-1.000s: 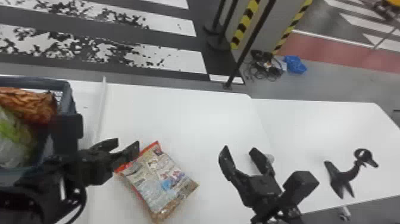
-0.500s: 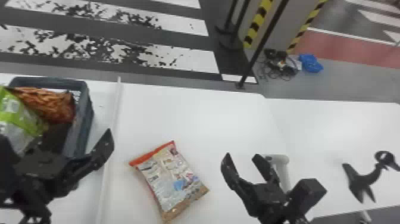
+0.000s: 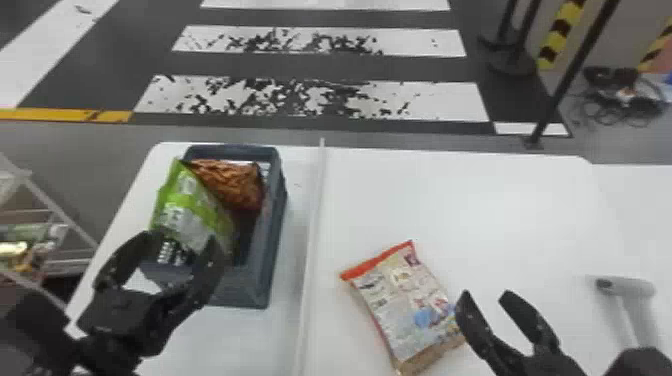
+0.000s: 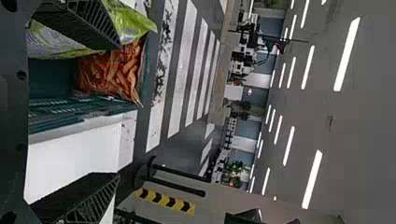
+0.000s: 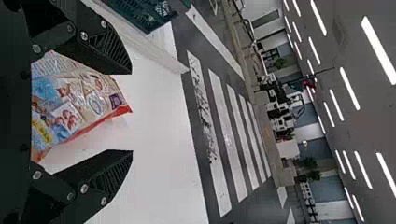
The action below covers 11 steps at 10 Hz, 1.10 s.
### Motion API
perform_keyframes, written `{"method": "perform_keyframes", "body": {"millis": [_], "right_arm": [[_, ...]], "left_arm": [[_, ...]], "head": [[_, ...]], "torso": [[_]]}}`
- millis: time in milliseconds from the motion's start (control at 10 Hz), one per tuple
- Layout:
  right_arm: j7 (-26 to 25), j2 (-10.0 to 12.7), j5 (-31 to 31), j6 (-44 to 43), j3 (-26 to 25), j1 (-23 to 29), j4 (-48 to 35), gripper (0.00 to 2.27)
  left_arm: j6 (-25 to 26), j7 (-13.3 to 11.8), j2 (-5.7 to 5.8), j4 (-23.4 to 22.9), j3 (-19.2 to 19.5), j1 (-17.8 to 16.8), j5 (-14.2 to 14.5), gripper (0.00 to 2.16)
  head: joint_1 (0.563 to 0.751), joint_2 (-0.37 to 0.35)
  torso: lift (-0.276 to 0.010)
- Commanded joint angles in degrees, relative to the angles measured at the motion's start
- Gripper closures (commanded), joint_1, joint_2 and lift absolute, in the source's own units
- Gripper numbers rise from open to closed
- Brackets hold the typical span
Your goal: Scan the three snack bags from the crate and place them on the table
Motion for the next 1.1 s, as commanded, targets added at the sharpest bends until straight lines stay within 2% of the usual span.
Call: {"method": "perform_keyframes", "body": {"millis": [0, 100, 200, 400, 600, 1000], "right_arm": [[0.80, 0.59, -0.07, 0.73, 1.63, 0.01, 1.59, 1.76], [1.32, 0.85, 0.10, 1.43, 2.77, -1.04, 3.09, 2.13], [2.64, 0.85, 0.63, 1.43, 4.00, -2.98, 4.85, 2.24], [4.75, 1.21, 0.63, -0.68, 6.37, -8.51, 11.00, 2.24], [5.98, 2.26, 0.63, -3.31, 8.48, -13.26, 17.50, 2.24], [7.21, 2.96, 0.63, -3.49, 10.94, -19.94, 25.94, 2.24]], "left_arm": [[-0.37, -1.07, 0.01, 0.79, 2.33, 0.76, 2.57, 0.00], [-1.95, -2.12, -0.17, 0.27, 3.83, 2.16, 4.07, 0.00], [-3.01, -3.36, -0.43, -0.35, 4.97, 3.31, 5.48, 0.00], [-3.01, -3.97, -0.61, -1.67, 5.15, 4.36, 5.74, 0.00], [-2.83, -3.97, -0.70, -2.28, 5.06, 4.80, 5.65, 0.00], [-2.66, 1.39, -0.70, -3.07, 1.81, 5.15, 3.89, 0.00]], "head": [[0.695, 0.092], [0.695, 0.153], [0.695, 0.193], [0.695, 0.257], [0.695, 0.290], [0.695, 0.329]], "torso": [[-0.036], [-0.036], [-0.036], [-0.036], [-0.036], [-0.036]]}}
